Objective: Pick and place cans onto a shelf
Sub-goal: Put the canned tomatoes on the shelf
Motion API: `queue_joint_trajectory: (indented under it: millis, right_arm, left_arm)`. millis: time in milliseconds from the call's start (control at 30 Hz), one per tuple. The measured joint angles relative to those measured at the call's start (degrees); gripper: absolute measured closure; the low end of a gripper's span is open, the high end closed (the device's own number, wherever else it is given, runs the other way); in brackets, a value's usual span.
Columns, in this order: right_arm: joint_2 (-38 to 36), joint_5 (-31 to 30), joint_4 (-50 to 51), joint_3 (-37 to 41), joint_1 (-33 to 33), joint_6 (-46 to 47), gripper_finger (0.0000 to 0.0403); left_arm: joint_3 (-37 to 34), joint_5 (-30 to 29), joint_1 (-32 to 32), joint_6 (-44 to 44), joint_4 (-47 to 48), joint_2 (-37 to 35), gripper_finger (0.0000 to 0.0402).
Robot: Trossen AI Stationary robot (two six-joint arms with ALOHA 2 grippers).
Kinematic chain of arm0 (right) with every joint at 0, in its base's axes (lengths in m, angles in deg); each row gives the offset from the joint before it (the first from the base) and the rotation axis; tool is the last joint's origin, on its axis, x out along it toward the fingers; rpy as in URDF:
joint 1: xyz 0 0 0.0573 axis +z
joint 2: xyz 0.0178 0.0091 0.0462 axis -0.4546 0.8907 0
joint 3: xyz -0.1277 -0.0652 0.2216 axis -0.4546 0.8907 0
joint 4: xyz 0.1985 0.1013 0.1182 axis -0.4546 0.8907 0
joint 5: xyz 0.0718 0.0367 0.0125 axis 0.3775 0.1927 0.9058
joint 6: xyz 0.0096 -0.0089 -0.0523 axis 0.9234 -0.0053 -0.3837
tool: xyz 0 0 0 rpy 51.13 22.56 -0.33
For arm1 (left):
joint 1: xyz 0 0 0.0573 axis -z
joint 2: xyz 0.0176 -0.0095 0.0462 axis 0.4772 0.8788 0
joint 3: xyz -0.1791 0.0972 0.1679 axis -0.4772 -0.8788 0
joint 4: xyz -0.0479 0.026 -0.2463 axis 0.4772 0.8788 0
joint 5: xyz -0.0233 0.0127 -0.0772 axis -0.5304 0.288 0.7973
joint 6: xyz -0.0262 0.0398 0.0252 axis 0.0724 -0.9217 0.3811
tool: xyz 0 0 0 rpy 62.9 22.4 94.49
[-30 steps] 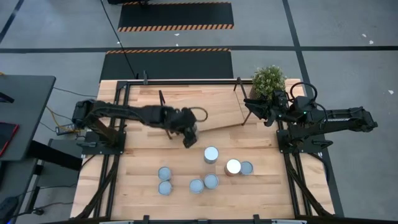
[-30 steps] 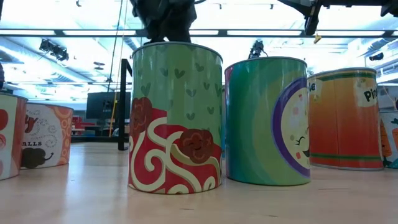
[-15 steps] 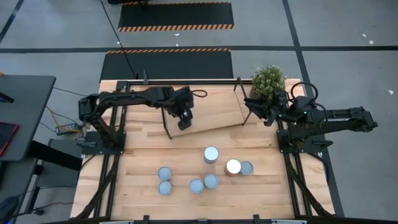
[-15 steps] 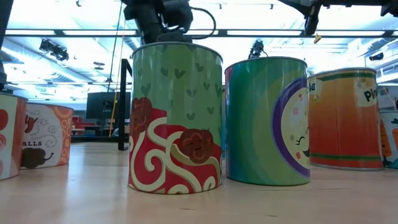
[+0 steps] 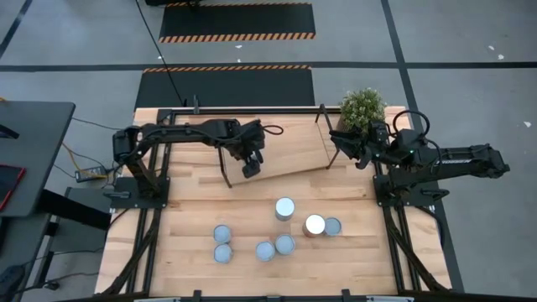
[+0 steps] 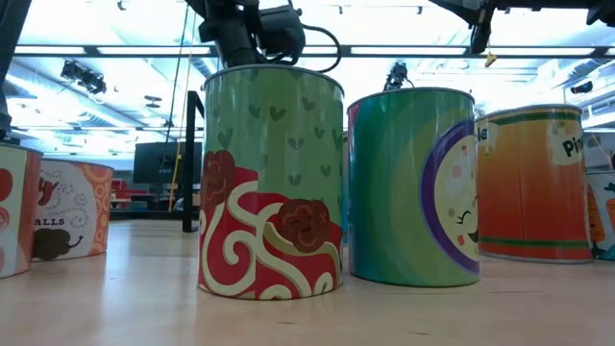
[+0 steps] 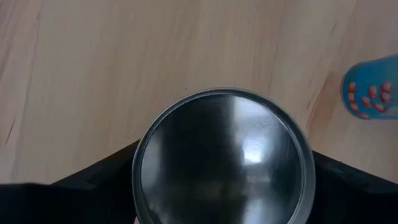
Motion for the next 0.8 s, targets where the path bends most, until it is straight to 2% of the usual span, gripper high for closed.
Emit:
queue_joint_trajectory:
  millis: [200,500,800]
  right_arm:
    - [0.0,0.0,0.03,0.0,0.0,0.0,0.0222]
    - [0.0,0.0,0.06,0.0,0.0,0.02,0.0222]
    - [0.0,0.02,0.06,0.0,0.0,0.18,0.0222]
  left_arm:
    - [-0.04,-0.72,-0.04,2.66,0.47,0.07,0.0006]
    - [1.38,-2.25,0.05,1.2,2.07,-0.73,0.0008]
    - [5.27,-8.0,1.29,-0.97,0.53,-0.83,0.0008]
